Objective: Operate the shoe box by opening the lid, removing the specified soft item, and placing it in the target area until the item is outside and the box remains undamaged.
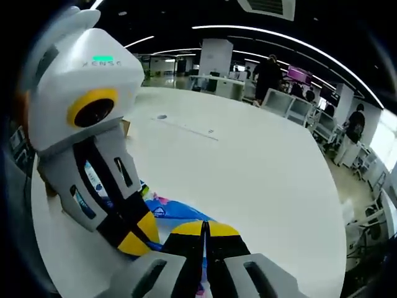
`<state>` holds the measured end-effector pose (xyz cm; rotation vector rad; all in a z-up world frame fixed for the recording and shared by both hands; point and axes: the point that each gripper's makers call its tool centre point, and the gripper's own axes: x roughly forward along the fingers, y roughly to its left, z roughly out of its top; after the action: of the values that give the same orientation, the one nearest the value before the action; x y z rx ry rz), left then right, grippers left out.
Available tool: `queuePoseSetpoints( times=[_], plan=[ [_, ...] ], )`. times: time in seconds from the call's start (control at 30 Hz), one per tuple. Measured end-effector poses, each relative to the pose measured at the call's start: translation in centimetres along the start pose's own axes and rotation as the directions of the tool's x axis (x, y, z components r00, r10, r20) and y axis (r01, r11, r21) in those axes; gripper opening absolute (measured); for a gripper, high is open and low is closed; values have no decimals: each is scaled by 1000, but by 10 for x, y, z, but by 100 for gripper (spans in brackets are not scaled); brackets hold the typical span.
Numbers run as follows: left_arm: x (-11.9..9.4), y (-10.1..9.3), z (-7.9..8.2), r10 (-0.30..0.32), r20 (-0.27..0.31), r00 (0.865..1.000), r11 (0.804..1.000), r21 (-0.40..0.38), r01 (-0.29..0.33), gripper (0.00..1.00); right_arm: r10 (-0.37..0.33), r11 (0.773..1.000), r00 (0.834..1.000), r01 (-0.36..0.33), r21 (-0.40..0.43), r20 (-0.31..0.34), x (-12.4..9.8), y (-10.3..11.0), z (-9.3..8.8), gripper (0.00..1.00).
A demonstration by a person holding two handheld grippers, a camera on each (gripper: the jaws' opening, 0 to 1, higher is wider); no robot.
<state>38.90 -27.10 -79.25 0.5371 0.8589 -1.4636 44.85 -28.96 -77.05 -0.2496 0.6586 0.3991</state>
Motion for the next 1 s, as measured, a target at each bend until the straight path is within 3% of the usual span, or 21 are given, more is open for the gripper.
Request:
queuePoseSetpoints(
  times=[0.3, 0.53, 1.0],
  plan=[
    [-3, 0, -1, 23, -18, 1000, 1000, 21, -22, 0, -11, 1000, 1000, 12, 25, -10, -1, 0, -3, 0],
    [-11, 0, 3, 38, -11, 999, 998, 42, -37, 7, -32, 999, 999, 33, 37, -6, -7, 0, 1, 0],
    [-68, -6, 9, 98, 54, 994, 994, 32, -100, 12, -22, 991, 998, 15, 130, 52, -39, 16, 24, 6]
  ],
)
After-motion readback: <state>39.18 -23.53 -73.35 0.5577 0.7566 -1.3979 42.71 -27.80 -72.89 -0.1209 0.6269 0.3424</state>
